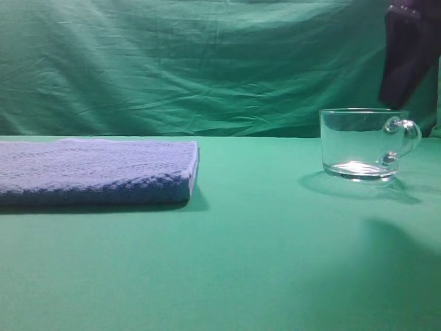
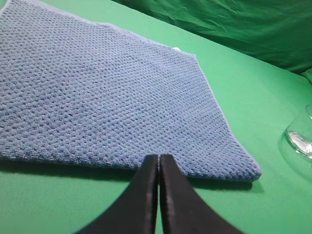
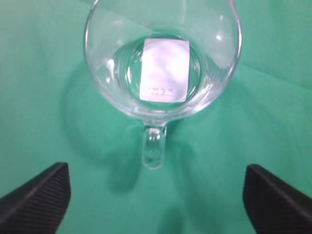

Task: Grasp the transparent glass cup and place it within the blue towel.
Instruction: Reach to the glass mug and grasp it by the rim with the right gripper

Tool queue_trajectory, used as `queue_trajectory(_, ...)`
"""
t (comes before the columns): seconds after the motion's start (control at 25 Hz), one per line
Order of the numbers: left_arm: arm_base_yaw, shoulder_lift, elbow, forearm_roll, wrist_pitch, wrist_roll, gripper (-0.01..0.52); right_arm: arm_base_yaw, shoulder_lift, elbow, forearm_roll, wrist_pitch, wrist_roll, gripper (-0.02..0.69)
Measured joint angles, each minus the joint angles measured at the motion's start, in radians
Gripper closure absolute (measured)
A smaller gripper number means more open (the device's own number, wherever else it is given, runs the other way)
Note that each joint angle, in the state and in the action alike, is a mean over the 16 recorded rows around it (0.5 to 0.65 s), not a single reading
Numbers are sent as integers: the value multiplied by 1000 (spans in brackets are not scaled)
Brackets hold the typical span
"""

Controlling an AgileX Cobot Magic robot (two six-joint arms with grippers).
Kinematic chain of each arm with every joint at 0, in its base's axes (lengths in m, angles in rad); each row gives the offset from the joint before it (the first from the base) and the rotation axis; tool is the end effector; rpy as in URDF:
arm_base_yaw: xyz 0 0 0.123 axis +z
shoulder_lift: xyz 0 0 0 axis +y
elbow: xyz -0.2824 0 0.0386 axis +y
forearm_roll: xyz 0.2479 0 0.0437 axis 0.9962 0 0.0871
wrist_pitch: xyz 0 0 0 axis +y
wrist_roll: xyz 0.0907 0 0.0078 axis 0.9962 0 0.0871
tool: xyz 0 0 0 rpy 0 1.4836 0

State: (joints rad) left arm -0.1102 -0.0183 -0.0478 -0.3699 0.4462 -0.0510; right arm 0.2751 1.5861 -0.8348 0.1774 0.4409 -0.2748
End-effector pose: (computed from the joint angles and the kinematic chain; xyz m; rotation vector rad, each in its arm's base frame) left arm 0.0463 -0.0195 0.1926 -0.1465 1.8563 -0.4910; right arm 0.2821 0.0868 0.1866 -0.5407 2.6181 0.1522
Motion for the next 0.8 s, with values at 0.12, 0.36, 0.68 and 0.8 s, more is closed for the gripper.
queue_trajectory(0.12, 0, 0, 0, 0, 0, 0, 514, 0, 34, -2, 1, -38, 0, 169)
queue_trajectory(0.36, 0, 0, 0, 0, 0, 0, 514, 0, 76, -8, 2, -88, 0, 321)
queue_trajectory(0.68, 0, 0, 0, 0, 0, 0, 514, 0, 93, -25, 3, -91, -1, 512)
queue_trajectory(0.8, 0, 0, 0, 0, 0, 0, 514, 3, 86, -43, 4, -75, -1, 556)
